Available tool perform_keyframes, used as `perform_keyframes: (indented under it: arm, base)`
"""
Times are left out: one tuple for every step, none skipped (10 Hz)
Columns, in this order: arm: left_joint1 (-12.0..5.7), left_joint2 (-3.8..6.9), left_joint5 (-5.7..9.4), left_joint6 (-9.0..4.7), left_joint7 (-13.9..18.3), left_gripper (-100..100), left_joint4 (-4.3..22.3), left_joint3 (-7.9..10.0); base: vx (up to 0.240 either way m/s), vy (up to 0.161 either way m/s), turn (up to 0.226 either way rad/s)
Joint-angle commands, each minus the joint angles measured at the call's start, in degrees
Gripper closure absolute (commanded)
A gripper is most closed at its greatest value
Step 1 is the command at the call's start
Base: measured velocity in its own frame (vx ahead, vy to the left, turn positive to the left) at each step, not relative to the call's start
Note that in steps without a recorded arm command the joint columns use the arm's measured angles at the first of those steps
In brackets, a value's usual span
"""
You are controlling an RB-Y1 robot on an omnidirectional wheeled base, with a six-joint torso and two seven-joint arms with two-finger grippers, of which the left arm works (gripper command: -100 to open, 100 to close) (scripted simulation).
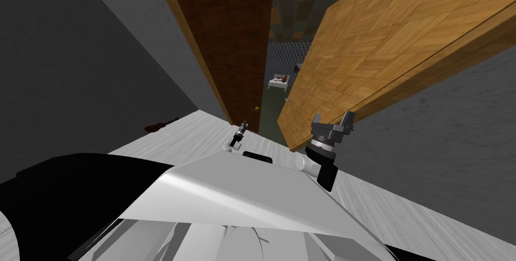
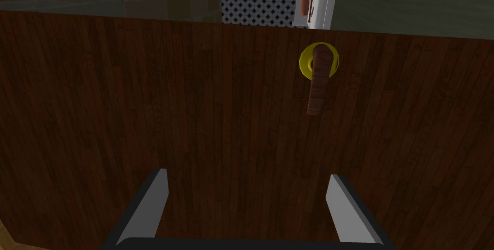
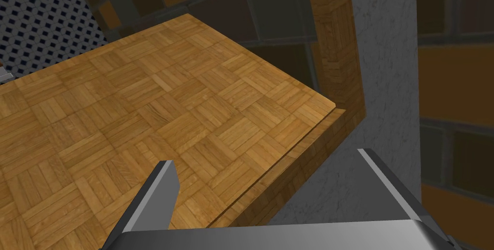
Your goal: Push the door open
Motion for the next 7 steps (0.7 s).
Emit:
perform_keyframes:
  arm:
    - [-0.92, -0.02, -0.17, -0.01, 0.3, -100, 2.06, -0.29]
    - [-1.53, 0.01, -0.26, -0.18, 0.5, -100, 3.52, -0.45]
    - [-2.09, 0.03, -0.34, -0.34, 0.68, -100, 4.89, -0.61]
    - [-3.14, 0.07, -0.5, -0.63, 1.02, -100, 7.41, -0.89]
    - [-3.66, 0.09, -0.58, -0.78, 1.19, -100, 8.67, -1.03]
    - [-4.18, 0.1, -0.66, -0.92, 1.37, -100, 9.93, -1.17]
    - [-4.61, 0.12, -0.72, -1.04, 1.51, -100, 10.97, -1.28]
  base:
    - [0.106, 0.058, 0.003]
    - [0.111, 0.054, 0.002]
    - [0.117, 0.038, 0.003]
    - [0.146, 0.027, 0.007]
    - [0.142, 0.018, 0.004]
    - [0.108, 0.015, 0.003]
    - [0.081, 0.027, 0.004]
